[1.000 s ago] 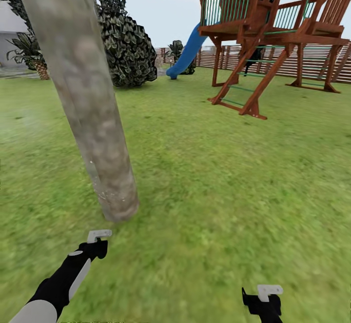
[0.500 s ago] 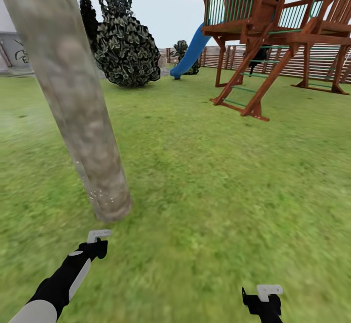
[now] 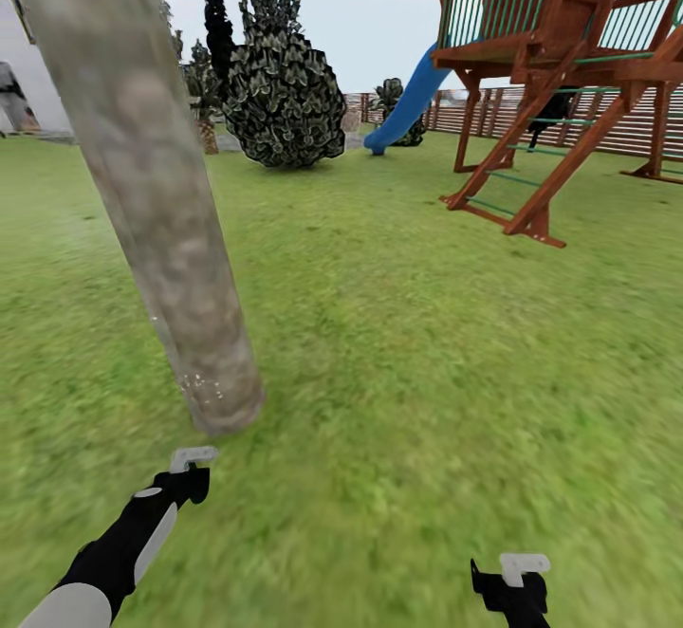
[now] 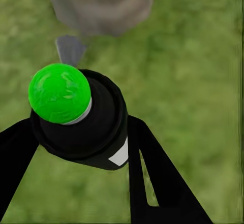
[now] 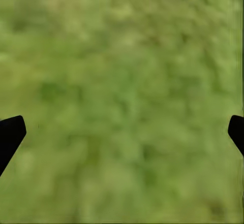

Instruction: In the garden, pick up the pesticide atomizer on the floor and spray pesticide onto both trees until each tree trunk is fully covered.

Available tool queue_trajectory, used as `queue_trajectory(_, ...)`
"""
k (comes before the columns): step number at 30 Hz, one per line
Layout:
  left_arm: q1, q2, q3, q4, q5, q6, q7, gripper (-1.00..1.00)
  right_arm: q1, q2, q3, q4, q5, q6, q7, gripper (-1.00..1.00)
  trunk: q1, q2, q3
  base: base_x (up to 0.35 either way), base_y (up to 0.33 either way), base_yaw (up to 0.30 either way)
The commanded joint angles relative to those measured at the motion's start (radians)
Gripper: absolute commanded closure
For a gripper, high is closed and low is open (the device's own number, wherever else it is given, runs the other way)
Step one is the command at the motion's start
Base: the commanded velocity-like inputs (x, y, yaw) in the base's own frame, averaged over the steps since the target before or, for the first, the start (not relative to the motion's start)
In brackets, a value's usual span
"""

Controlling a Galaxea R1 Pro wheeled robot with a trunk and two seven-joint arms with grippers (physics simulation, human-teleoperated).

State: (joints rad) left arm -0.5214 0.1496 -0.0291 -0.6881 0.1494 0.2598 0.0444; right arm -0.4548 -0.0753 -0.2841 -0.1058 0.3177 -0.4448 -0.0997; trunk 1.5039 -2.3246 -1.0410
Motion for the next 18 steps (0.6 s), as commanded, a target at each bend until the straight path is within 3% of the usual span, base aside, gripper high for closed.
queue_trajectory(1, 0.0, 0.001, -0.003, -0.002, 0.01, 0.006, 0.005, 1.0, -0.001, 0.0, -0.005, 0.001, 0.01, -0.003, -0.005, -1.0, 0.0, 0.0, -0.001, 0.21, -0.218, 0.009)
queue_trajectory(7, 0.0, 0.001, -0.003, -0.002, 0.01, 0.006, 0.006, 1.0, -0.001, 0.0, -0.004, 0.001, 0.011, -0.002, -0.005, -1.0, 0.0, 0.0, -0.001, 0.049, -0.262, 0.024)
queue_trajectory(18, 0.0, 0.001, -0.004, -0.002, 0.011, 0.006, 0.007, 1.0, -0.001, 0.0, -0.004, 0.001, 0.011, -0.003, -0.005, -1.0, 0.0, 0.0, -0.001, 0.028, -0.273, 0.268)
